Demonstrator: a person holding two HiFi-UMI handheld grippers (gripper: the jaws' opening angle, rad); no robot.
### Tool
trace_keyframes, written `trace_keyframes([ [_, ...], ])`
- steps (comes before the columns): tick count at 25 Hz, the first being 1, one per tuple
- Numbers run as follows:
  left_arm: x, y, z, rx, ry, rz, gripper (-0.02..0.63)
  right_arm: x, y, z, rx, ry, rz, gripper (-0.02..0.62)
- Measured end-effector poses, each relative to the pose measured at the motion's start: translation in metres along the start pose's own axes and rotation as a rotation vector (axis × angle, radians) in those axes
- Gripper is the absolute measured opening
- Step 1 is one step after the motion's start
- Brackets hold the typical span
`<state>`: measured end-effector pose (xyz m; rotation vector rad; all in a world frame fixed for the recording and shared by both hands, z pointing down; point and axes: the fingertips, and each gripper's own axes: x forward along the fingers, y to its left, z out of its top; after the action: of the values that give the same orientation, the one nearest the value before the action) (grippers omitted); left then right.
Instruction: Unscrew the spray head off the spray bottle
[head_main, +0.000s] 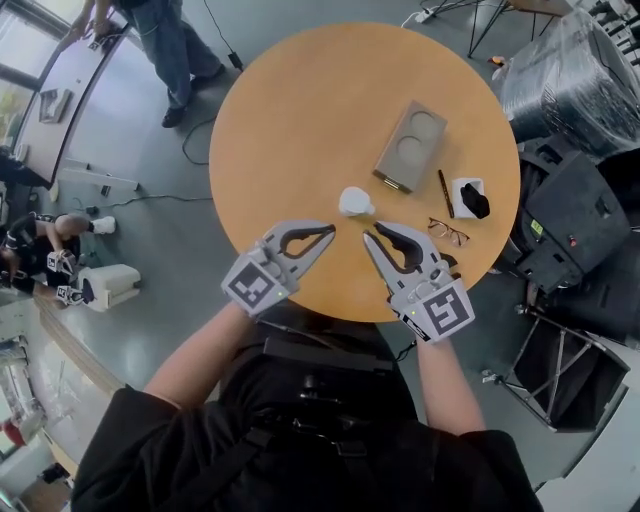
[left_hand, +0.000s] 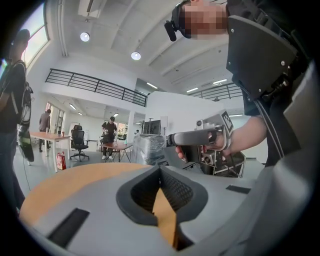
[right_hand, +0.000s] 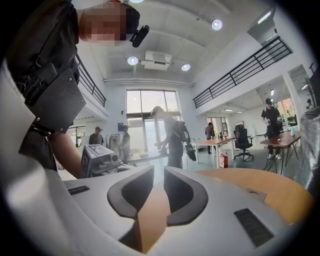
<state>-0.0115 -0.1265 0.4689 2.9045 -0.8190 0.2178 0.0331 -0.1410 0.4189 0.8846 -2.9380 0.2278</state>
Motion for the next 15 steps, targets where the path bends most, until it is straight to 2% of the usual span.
trace_keyframes([
  [2, 0.006, 0.008, -0.020, 0.026, 0.026, -0.020, 0.019, 0.008, -0.006, -0.013, 0.004, 0.000, -0.017, 0.071],
  [4, 0.014, 0.014, -0.043, 0.045, 0.056, -0.038, 0.066, 0.018, -0.013, -0.028, 0.004, 0.003, -0.031, 0.085],
  [5, 0.019, 0.018, -0.053, 0.042, 0.061, -0.039, 0.066, 0.022, -0.016, -0.036, 0.004, 0.007, -0.037, 0.107],
  [9, 0.036, 0.036, -0.100, 0.027, 0.067, 0.004, 0.101, 0.038, -0.030, -0.070, 0.024, 0.022, -0.053, 0.166],
  [15, 0.064, 0.067, -0.181, -0.020, 0.124, 0.059, 0.256, 0.055, -0.051, -0.108, 0.031, 0.036, -0.076, 0.181],
])
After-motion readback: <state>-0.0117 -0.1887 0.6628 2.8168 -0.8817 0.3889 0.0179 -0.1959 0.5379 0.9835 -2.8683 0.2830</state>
